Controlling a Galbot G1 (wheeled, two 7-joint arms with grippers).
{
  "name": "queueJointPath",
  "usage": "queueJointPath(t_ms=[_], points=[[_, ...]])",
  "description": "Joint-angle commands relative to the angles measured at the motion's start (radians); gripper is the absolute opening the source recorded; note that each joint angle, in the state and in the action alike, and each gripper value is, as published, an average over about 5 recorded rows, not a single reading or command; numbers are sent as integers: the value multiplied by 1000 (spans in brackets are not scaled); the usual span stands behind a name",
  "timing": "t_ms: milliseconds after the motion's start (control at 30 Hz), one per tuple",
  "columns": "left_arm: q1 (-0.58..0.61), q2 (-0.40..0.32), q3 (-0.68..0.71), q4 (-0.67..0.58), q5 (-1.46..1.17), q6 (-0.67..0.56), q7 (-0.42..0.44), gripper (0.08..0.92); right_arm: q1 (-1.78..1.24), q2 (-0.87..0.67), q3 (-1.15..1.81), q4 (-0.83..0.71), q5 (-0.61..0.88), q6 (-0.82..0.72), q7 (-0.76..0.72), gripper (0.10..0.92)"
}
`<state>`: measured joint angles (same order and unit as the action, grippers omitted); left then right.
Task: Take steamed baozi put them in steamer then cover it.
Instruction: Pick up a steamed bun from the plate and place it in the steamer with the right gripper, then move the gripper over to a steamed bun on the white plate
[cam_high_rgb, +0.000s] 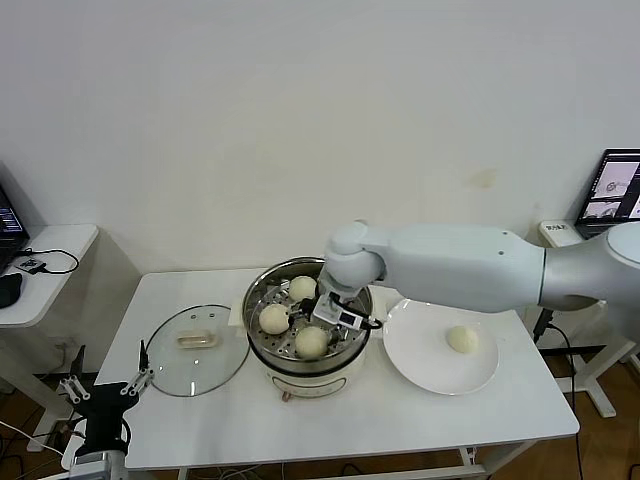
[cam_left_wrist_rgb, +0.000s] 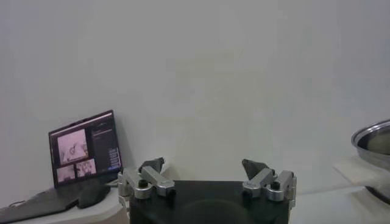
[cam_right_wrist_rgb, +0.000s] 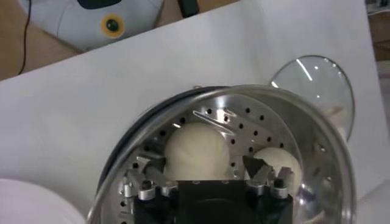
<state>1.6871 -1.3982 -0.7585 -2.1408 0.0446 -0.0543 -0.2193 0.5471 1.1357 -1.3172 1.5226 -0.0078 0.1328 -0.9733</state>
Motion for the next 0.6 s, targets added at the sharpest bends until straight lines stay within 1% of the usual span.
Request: queueJointPath(t_ms=[33, 167, 367, 467, 600], points=[[-5, 6, 0, 0, -2, 3, 2, 823, 80, -87, 62, -3, 93, -24, -8, 822], [-9, 12, 6, -2, -2, 3, 3, 823, 129, -175, 75, -2, 196, -91, -41, 823], [-16, 22, 22, -3, -1, 5, 5, 823, 166, -341, 92, 38, 292, -266, -114, 823], [-19, 26, 33, -4, 1, 7, 6, 823, 167, -453, 94, 61, 291, -343, -141, 823], [-23, 30, 50, -6, 6, 9, 6, 823, 127, -606, 96, 76, 230, -383, -154, 823]])
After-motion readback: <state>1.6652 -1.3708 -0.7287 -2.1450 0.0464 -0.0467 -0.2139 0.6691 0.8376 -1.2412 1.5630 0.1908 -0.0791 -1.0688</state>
